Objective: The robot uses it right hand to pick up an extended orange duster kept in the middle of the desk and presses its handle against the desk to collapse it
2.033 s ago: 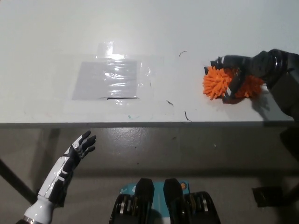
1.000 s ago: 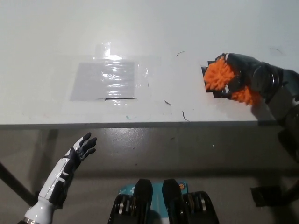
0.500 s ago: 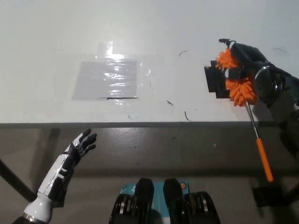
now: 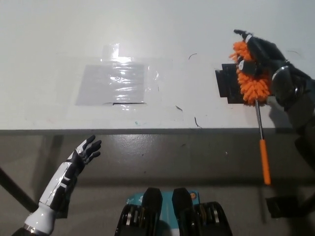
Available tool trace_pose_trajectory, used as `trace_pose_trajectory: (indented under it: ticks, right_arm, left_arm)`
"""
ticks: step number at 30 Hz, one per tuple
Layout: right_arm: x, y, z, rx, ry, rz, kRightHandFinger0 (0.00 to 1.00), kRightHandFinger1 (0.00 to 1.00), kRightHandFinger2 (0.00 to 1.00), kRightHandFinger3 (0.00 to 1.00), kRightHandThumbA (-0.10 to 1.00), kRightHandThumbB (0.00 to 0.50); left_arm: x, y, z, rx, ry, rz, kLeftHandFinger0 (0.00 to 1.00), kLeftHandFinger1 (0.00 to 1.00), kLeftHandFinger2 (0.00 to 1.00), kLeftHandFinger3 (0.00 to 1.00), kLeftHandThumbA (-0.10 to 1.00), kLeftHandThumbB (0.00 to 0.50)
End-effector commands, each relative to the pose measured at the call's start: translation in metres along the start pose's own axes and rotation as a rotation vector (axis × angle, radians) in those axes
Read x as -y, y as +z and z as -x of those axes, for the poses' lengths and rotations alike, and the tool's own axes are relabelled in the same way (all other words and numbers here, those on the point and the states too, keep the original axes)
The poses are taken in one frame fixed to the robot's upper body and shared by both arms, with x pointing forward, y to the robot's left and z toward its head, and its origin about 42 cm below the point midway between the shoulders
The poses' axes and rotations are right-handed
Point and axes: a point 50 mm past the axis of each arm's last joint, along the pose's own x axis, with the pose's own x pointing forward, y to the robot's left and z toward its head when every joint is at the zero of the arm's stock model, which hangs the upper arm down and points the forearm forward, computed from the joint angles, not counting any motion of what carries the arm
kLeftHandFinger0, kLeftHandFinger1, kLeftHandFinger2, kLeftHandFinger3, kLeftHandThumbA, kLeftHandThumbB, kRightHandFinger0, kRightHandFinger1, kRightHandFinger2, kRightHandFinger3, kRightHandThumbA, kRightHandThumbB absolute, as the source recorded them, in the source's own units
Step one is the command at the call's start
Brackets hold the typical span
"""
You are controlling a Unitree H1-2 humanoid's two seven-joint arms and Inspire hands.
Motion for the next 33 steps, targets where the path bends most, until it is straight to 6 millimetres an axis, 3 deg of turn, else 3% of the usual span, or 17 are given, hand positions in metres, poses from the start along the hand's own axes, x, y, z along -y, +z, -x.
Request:
trace_pose_trajectory:
  ticks: [1, 2, 3, 5, 7, 9, 12, 14, 17, 18, 19, 21, 26, 27, 29, 30, 33]
  right_arm:
    - [0.121, 0.045, -0.017, 0.191, -0.267, -0.056, 0.07, 0.58, 0.95, 1.00, -0.10, 0.111]
    - [0.143, 0.054, -0.014, 0.273, -0.325, -0.092, 0.01, 0.52, 0.86, 0.99, -0.10, 0.130]
    - [0.143, 0.054, -0.014, 0.273, -0.325, -0.093, 0.00, 0.52, 0.86, 0.99, -0.10, 0.130]
    - [0.199, 0.085, 0.000, 0.296, -0.426, -0.115, 0.01, 0.53, 0.86, 1.00, -0.10, 0.120]
    - [0.199, 0.085, 0.001, 0.294, -0.425, -0.116, 0.01, 0.52, 0.86, 1.00, -0.10, 0.121]
    - [0.251, 0.114, 0.029, 0.403, -0.525, -0.140, 0.02, 0.50, 0.84, 0.98, -0.10, 0.118]
    - [0.255, 0.117, 0.034, 0.411, -0.536, -0.138, 0.02, 0.49, 0.84, 0.98, -0.10, 0.119]
    - [0.312, 0.151, 0.069, 0.501, -0.639, -0.191, 0.00, 0.49, 0.84, 0.93, -0.10, 0.111]
    - [0.311, 0.152, 0.070, 0.497, -0.637, -0.194, 0.00, 0.49, 0.84, 0.93, -0.10, 0.109]
    - [0.344, 0.173, 0.091, 0.538, -0.687, -0.191, 0.01, 0.51, 0.84, 0.91, -0.10, 0.124]
    - [0.361, 0.184, 0.103, 0.569, -0.709, -0.196, 0.03, 0.52, 0.84, 0.90, -0.10, 0.121]
    - [0.370, 0.192, 0.109, 0.611, -0.719, -0.213, 0.04, 0.51, 0.83, 0.90, -0.10, 0.123]
    - [0.366, 0.204, 0.105, 0.636, -0.789, -0.225, 0.00, 0.47, 0.78, 0.84, -0.10, 0.128]
    - [0.350, 0.202, 0.098, 0.636, -0.817, -0.243, 0.00, 0.48, 0.80, 0.86, -0.10, 0.121]
    - [0.339, 0.200, 0.092, 0.650, -0.830, -0.271, 0.00, 0.47, 0.80, 0.86, -0.10, 0.129]
    - [0.316, 0.196, 0.080, 0.654, -0.858, -0.270, 0.00, 0.45, 0.78, 0.83, -0.10, 0.112]
    - [0.278, 0.186, 0.058, 0.643, -0.871, -0.303, 0.00, 0.39, 0.76, 0.83, -0.10, 0.104]
  left_arm:
    - [-0.013, 0.012, -0.007, 0.051, -0.010, -0.020, 1.00, 1.00, 1.00, 1.00, 1.00, 0.294]
    - [-0.013, 0.012, -0.008, 0.045, -0.007, -0.018, 1.00, 1.00, 1.00, 1.00, 1.00, 0.301]
    - [-0.013, 0.012, -0.007, 0.045, -0.007, -0.018, 1.00, 1.00, 1.00, 1.00, 1.00, 0.301]
    - [-0.011, 0.011, -0.005, 0.039, -0.009, -0.018, 1.00, 1.00, 1.00, 1.00, 1.00, 0.304]
    - [-0.011, 0.011, -0.005, 0.038, -0.009, -0.018, 1.00, 1.00, 1.00, 1.00, 1.00, 0.305]
    - [-0.010, 0.009, -0.001, 0.025, -0.014, -0.019, 1.00, 1.00, 1.00, 1.00, 1.00, 0.294]
    - [-0.009, 0.009, -0.001, 0.024, -0.014, -0.017, 1.00, 1.00, 1.00, 1.00, 1.00, 0.294]
    - [-0.010, 0.009, -0.001, 0.028, -0.008, -0.014, 1.00, 1.00, 1.00, 1.00, 1.00, 0.277]
    - [-0.010, 0.010, -0.001, 0.029, -0.007, -0.014, 1.00, 1.00, 1.00, 1.00, 1.00, 0.277]
    - [-0.010, 0.010, -0.001, 0.019, -0.003, -0.010, 1.00, 1.00, 1.00, 1.00, 1.00, 0.293]
    - [-0.011, 0.011, -0.001, 0.016, -0.002, -0.010, 1.00, 1.00, 1.00, 1.00, 1.00, 0.291]
    - [-0.010, 0.011, 0.000, 0.016, -0.001, -0.013, 1.00, 1.00, 1.00, 1.00, 1.00, 0.288]
    - [-0.007, 0.009, 0.003, 0.009, -0.009, -0.021, 1.00, 1.00, 1.00, 1.00, 1.00, 0.279]
    - [-0.008, 0.009, 0.004, 0.009, -0.009, -0.020, 1.00, 1.00, 1.00, 1.00, 1.00, 0.277]
    - [-0.007, 0.009, 0.004, 0.008, -0.008, -0.018, 1.00, 1.00, 1.00, 1.00, 1.00, 0.277]
    - [-0.007, 0.010, 0.004, 0.010, -0.008, -0.016, 1.00, 1.00, 1.00, 1.00, 1.00, 0.283]
    - [-0.007, 0.010, 0.004, 0.011, -0.007, -0.012, 1.00, 1.00, 1.00, 1.00, 1.00, 0.283]
